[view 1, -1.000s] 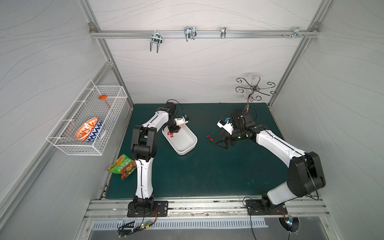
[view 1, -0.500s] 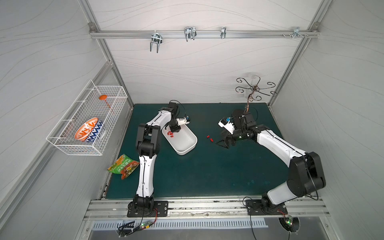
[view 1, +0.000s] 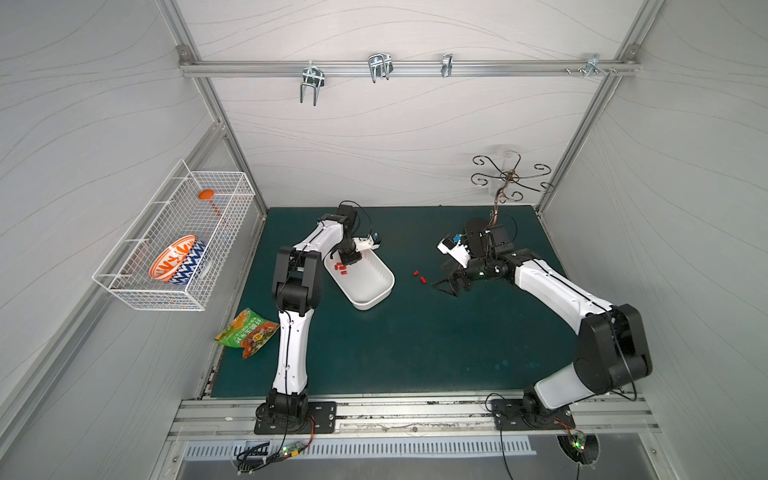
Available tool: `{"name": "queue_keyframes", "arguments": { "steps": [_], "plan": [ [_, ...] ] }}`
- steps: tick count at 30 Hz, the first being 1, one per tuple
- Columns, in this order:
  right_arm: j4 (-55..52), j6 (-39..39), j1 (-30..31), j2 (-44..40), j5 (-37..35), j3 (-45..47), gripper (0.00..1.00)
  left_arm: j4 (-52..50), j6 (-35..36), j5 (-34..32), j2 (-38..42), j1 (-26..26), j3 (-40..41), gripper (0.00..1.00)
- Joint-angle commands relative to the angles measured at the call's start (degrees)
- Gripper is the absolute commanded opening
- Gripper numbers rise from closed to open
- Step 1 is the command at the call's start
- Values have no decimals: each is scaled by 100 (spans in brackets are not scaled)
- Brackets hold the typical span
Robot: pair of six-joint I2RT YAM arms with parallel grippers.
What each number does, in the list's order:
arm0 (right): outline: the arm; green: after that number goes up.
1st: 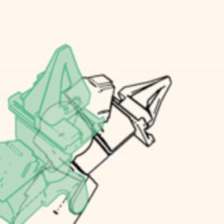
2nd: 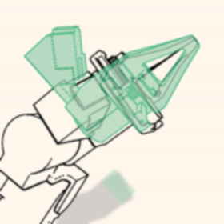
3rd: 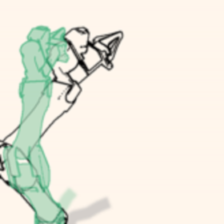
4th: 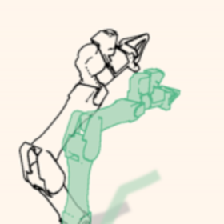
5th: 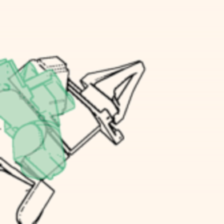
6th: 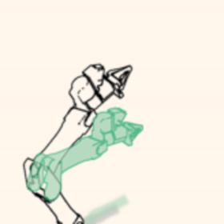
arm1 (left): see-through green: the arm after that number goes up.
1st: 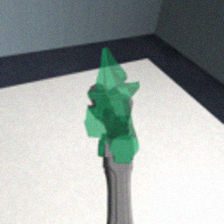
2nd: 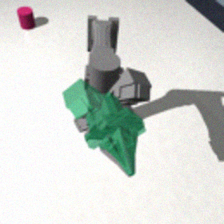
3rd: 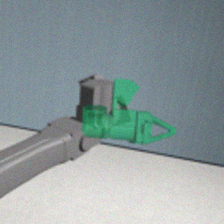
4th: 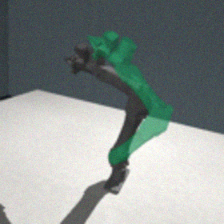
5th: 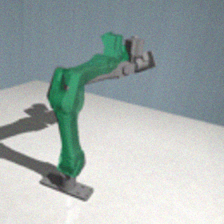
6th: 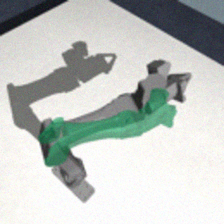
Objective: Take the screw protection sleeves out of the storage box
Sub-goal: Pick up the screw protection sleeve from the storage box.
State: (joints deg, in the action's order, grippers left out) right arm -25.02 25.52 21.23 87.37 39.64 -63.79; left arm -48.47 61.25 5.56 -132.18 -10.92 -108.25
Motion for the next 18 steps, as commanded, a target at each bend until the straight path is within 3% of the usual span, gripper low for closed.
{"name": "queue_keyframes", "arguments": {
  "steps": [1,5,11,18],
  "plan": [
    [-82,35,-35,-91,95,20,99,-248,-6,76,-234,-49,-229,8],
    [-90,31,-34,-113,74,20,99,-276,-101,144,-135,-51,-228,0],
    [-78,57,-40,-143,57,24,99,-341,-674,721,396,-34,-87,0],
    [-74,65,-35,-167,60,24,99,-243,-1044,1099,1190,-25,668,0]
  ]
}}
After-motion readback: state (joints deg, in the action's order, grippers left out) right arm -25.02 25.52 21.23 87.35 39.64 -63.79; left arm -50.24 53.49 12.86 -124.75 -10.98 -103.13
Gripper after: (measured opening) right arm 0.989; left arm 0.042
